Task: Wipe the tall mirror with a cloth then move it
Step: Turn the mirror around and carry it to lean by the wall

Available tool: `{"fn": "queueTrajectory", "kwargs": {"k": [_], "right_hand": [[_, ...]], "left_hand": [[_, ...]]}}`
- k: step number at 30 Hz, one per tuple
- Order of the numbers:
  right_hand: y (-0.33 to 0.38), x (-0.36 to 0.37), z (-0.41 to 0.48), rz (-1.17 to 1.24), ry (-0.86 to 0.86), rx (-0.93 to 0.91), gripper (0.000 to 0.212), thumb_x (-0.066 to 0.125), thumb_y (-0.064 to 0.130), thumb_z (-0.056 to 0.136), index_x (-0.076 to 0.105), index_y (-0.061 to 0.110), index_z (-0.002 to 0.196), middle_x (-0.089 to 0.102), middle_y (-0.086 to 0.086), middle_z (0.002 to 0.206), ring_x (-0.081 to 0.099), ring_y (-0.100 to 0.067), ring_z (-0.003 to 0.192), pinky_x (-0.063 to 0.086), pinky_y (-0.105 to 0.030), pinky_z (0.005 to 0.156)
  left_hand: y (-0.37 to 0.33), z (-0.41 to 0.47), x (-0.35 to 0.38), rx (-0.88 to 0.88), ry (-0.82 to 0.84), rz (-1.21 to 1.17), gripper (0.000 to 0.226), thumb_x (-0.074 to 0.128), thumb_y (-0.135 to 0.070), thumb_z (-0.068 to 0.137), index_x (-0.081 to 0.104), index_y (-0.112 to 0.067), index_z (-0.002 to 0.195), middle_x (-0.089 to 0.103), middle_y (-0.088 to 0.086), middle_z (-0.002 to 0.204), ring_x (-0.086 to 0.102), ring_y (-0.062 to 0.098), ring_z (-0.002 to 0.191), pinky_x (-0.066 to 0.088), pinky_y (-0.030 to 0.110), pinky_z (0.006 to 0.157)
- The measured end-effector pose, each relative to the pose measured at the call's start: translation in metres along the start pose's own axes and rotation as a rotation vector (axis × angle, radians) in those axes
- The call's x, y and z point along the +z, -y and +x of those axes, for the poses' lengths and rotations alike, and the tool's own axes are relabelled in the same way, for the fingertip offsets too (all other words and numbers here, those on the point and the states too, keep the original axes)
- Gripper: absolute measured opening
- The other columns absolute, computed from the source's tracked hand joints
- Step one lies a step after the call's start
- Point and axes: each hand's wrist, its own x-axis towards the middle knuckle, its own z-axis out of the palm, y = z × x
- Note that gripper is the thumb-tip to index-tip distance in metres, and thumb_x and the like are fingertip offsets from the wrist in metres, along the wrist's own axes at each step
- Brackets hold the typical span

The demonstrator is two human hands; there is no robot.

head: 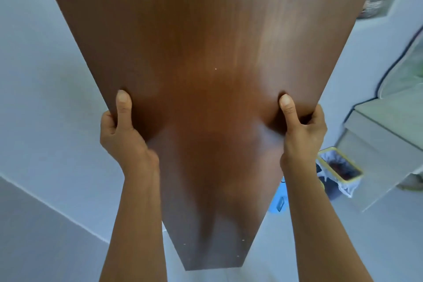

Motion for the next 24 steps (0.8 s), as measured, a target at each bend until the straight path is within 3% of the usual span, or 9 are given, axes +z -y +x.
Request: {"fn": "queueTrajectory", "kwargs": {"k": [4,10,15,19,24], "right_hand": [[0.007,-0.046,0.039,-0.003,-0.088,-0.027,0.028,0.08,0.039,0.073,0.057,0.026,0.077,0.059,0.013,0.075,0.054,0.0,0.067,0.043,-0.01,0.066],[0.018,-0.115,0.097,0.006,-0.168,-0.059,0.033,0.079,0.035,0.075,0.063,0.016,0.097,0.067,0.012,0.085,0.061,0.002,0.077,0.045,-0.011,0.072],[0.024,-0.179,0.144,-0.039,-0.211,-0.094,0.027,0.079,0.038,0.074,0.061,0.022,0.086,0.065,0.014,0.081,0.06,0.0,0.076,0.046,-0.016,0.075],[0.033,-0.225,0.178,-0.04,-0.263,-0.14,0.029,0.079,0.035,0.075,0.061,0.018,0.09,0.065,0.013,0.082,0.059,0.001,0.076,0.045,-0.014,0.074],[0.042,-0.271,0.217,-0.059,-0.342,-0.182,0.031,0.079,0.036,0.075,0.059,0.016,0.089,0.064,0.011,0.082,0.059,-0.002,0.076,0.046,-0.016,0.075]], "left_hand": [[0.025,-0.031,0.049,-0.043,0.073,-0.006,0.033,0.076,-0.052,0.079,0.061,-0.025,0.068,0.065,-0.011,0.077,0.058,0.012,0.079,0.059,0.037,0.086],[0.063,-0.087,0.118,-0.077,0.153,-0.019,0.04,0.075,-0.052,0.08,0.051,-0.025,0.065,0.053,-0.01,0.071,0.047,0.011,0.073,0.05,0.027,0.071],[0.096,-0.142,0.173,-0.13,0.195,-0.043,0.036,0.076,-0.053,0.078,0.055,-0.026,0.068,0.056,-0.013,0.074,0.049,0.009,0.076,0.051,0.029,0.077],[0.121,-0.183,0.217,-0.184,0.264,-0.07,0.031,0.076,-0.053,0.078,0.063,-0.027,0.07,0.062,-0.013,0.081,0.055,0.008,0.083,0.055,0.032,0.089],[0.149,-0.22,0.268,-0.262,0.334,-0.094,0.043,0.078,-0.061,0.072,0.051,-0.028,0.068,0.049,-0.007,0.083,0.046,0.014,0.084,0.045,0.031,0.081]]}}
